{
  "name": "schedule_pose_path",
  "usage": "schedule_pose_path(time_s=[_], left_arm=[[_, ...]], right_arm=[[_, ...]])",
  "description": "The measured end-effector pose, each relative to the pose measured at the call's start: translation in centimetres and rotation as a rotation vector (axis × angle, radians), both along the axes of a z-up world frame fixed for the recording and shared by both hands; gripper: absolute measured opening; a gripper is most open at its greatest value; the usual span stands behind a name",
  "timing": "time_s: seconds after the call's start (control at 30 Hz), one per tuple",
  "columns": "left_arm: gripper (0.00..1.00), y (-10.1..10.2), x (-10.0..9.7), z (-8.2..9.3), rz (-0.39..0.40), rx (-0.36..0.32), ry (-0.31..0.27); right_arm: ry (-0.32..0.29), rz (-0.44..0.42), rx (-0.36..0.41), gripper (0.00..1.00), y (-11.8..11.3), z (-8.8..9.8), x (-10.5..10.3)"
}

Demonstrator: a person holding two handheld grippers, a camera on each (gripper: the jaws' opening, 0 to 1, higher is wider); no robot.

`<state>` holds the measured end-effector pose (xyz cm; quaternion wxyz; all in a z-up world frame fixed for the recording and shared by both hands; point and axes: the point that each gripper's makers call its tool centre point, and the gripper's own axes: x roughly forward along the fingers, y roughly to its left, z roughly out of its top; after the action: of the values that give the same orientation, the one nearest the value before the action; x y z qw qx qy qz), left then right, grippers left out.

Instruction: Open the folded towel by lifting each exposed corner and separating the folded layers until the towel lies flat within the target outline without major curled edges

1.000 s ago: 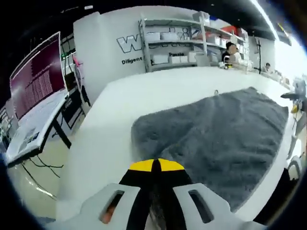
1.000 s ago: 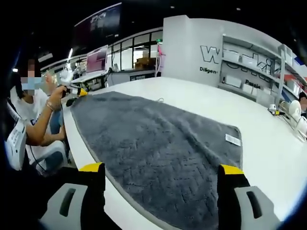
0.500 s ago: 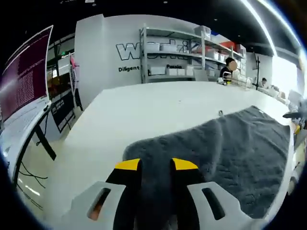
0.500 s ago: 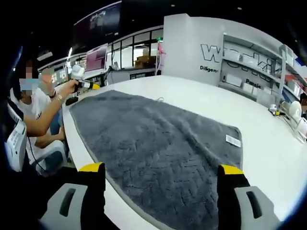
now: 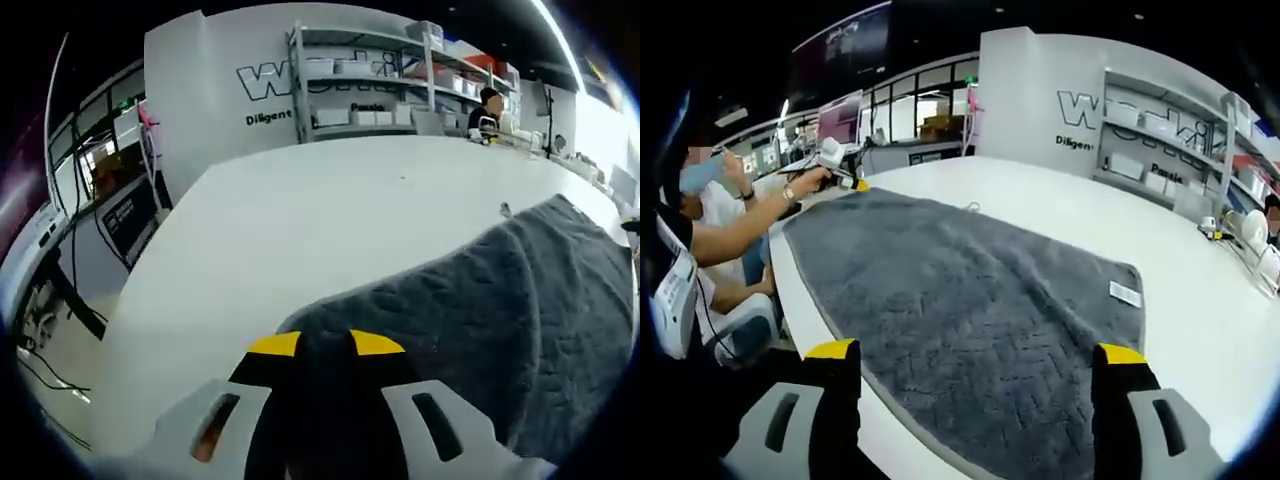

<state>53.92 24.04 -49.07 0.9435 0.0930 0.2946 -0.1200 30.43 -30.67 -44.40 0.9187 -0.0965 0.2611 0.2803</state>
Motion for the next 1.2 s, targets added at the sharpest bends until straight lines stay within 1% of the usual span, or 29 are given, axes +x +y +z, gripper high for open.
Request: schedule_pose_path(time_s=[0.07, 0.13, 0.17, 0.2, 0.43, 0.57, 0.77, 0.83, 0.87, 0.93, 1.0, 1.07, 1.13, 1.17, 1.2], left_arm=[[0.13, 0.2, 0.4, -0.4, -0.004, 0.024, 0.002], [0.07, 0.0, 0.7, -0.4, -0.014, 0.021, -0.009], [0.05, 0.1, 0.9, -0.4, -0.017, 0.030, -0.012], [0.04, 0.2, 1.1, -0.3, -0.022, 0.059, -0.017], [0.02, 0.8, 1.7, -0.3, 0.005, 0.103, -0.030], [0.03, 1.3, 1.8, -0.3, 0.024, 0.115, -0.032], [0.04, 1.6, 2.0, -0.2, 0.030, 0.133, -0.043], [0.08, 1.3, 1.5, -0.1, 0.020, 0.098, -0.036], [0.13, 1.3, 1.3, 0.1, 0.021, 0.093, -0.036], [0.29, 1.3, 0.6, 0.7, 0.023, 0.092, -0.043], [0.39, 1.2, -0.2, 1.3, 0.018, 0.086, -0.048], [0.40, 0.5, -1.3, 2.0, -0.013, 0.053, -0.060], [0.41, 0.0, -2.7, 2.7, -0.023, 0.011, -0.076], [0.43, -0.1, -3.4, 3.1, -0.026, -0.007, -0.085], [0.49, -0.2, -3.8, 3.4, -0.021, -0.028, -0.097]], right_arm=[[0.001, -0.001, 0.000, 0.98, -0.1, 0.0, 0.0], [0.002, -0.003, 0.000, 0.98, -0.1, -0.1, 0.1], [0.003, -0.003, -0.001, 0.98, -0.1, -0.1, 0.1], [0.004, -0.003, -0.001, 0.98, -0.1, -0.2, 0.1], [0.007, -0.006, 0.002, 0.98, -0.3, -0.4, 0.0], [0.004, -0.012, 0.003, 0.98, -0.6, -0.3, -0.1], [0.003, -0.023, 0.005, 0.98, -1.0, -0.3, -0.3], [0.000, -0.023, 0.008, 0.98, -0.9, -0.3, -0.5], [-0.002, -0.022, 0.009, 0.98, -0.8, -0.2, -0.5], [-0.004, -0.023, 0.011, 0.98, -0.8, -0.2, -0.6], [-0.005, -0.024, 0.012, 0.99, -0.9, -0.3, -0.7], [-0.008, -0.026, 0.015, 0.99, -1.0, -0.2, -0.8], [-0.010, -0.029, 0.018, 0.99, -1.1, -0.2, -1.0], [-0.010, -0.030, 0.019, 0.99, -1.1, -0.2, -1.0], [-0.011, -0.030, 0.020, 0.99, -1.1, -0.2, -1.1]])
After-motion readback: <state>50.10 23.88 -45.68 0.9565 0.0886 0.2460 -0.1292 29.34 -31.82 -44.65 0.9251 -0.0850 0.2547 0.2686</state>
